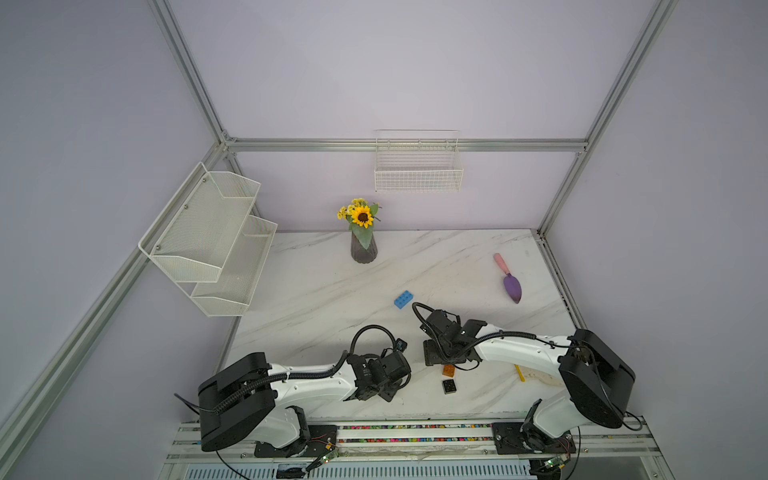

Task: Assemble the letter v with lego
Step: Pick up the lego brick from the center of the board.

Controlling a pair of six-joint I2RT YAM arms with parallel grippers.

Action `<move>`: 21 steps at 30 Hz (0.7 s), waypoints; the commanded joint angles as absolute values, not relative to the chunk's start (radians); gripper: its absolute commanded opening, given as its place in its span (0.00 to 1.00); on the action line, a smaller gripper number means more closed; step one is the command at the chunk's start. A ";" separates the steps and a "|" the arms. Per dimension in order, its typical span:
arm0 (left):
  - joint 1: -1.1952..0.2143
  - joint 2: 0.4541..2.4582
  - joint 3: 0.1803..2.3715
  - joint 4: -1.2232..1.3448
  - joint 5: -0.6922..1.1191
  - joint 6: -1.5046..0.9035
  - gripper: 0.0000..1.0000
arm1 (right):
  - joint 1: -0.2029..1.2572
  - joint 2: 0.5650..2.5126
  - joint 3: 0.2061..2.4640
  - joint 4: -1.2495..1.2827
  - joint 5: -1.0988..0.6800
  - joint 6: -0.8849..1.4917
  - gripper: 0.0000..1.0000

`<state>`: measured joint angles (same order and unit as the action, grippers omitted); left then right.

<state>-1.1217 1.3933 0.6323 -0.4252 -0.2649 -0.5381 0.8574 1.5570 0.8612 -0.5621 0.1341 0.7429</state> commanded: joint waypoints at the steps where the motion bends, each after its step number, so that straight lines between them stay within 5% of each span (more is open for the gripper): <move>1: -1.126 1.404 0.640 -0.419 -0.270 -0.544 0.37 | 0.867 1.566 0.858 -0.552 0.165 0.782 0.65; 21: -1.129 1.362 0.630 -0.409 -0.310 -0.560 0.30 | 0.889 1.596 0.879 -0.537 0.223 0.871 0.34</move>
